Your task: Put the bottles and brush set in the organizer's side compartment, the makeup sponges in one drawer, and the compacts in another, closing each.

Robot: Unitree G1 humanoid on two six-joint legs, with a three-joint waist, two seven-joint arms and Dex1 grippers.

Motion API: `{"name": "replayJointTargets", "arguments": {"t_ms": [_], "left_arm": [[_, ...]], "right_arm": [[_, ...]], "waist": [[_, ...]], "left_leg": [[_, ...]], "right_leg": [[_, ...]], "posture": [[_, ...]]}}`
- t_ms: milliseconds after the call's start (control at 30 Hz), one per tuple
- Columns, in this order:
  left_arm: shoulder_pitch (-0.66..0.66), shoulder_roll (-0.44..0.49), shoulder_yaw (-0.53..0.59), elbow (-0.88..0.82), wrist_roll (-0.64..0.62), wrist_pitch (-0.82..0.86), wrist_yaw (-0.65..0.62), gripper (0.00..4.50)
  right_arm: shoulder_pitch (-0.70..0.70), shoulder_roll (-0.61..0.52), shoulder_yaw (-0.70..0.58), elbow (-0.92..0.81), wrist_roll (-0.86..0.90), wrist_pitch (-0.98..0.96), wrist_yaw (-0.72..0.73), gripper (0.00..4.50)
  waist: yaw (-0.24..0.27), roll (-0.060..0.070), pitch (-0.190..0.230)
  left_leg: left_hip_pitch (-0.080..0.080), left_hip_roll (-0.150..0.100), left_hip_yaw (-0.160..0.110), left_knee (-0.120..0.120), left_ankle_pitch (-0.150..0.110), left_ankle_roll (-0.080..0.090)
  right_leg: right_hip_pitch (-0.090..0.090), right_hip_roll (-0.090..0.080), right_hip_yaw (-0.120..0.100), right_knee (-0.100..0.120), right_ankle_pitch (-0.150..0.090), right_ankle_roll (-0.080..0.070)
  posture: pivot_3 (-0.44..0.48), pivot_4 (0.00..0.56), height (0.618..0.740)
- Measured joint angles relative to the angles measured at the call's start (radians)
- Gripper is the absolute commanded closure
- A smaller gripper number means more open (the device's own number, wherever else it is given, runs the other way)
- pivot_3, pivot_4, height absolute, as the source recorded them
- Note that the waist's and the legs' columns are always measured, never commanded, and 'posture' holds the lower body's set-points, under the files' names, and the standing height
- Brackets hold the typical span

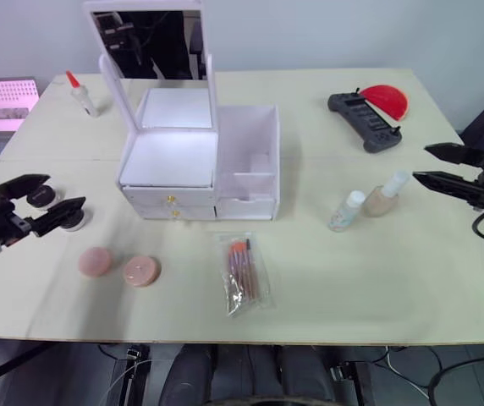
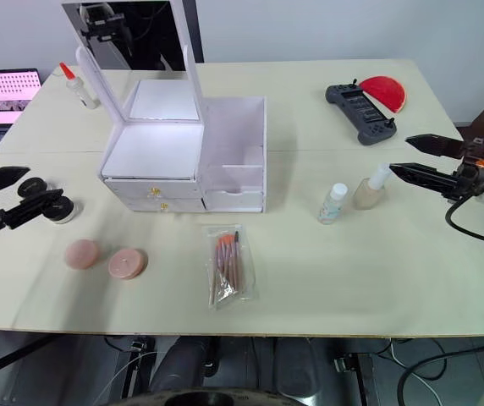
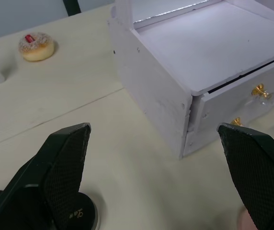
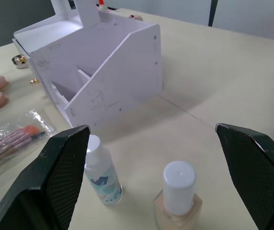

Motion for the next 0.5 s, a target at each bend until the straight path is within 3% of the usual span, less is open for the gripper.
{"name": "replayJointTargets", "arguments": {"t_ms": [100,233,367,500], "left_arm": [[-0.011,0.0,0.007,-0.014,-0.032,0.025,0.007,0.05],[-0.135,0.011,-0.01,-0.06,-0.13,0.116,0.053,0.05],[-0.336,0.027,-0.172,-0.179,-0.272,0.225,0.078,0.05],[-0.504,-0.011,-0.337,-0.235,-0.335,0.278,0.115,0.05]], "right_arm": [[-0.012,-0.001,0.014,0.0,-0.001,0.005,0.001,0.0],[-0.004,-0.007,0.019,-0.114,0.033,0.082,0.005,0.0],[0.107,-0.022,-0.017,-0.458,0.154,0.225,-0.027,0.0],[0.207,-0.028,-0.107,-0.683,0.236,0.323,-0.113,0.0]], "waist": [[0.0,0.0,0.0],[0.004,0.0,0.0],[0.023,-0.001,0.0],[0.031,-0.001,0.0]], "left_leg": [[0.0,0.0,0.0,0.0,0.0,0.0],[0.0,0.0,-0.001,0.0,0.0,0.0],[-0.001,0.0,-0.001,0.0,0.0,0.0],[-0.001,-0.001,-0.001,0.0,0.0,0.0]], "right_leg": [[0.0,0.0,0.0,0.0,0.0,0.0],[0.0,0.0,0.0,0.0,0.001,0.002],[0.001,0.0,0.0,-0.001,0.002,0.004],[0.002,0.0,0.0,-0.003,0.003,0.006]], "posture": [[0.0,0.15,0.74],[0.0,0.15,0.74],[0.0,0.15,0.74],[0.0,0.15,0.74]]}}
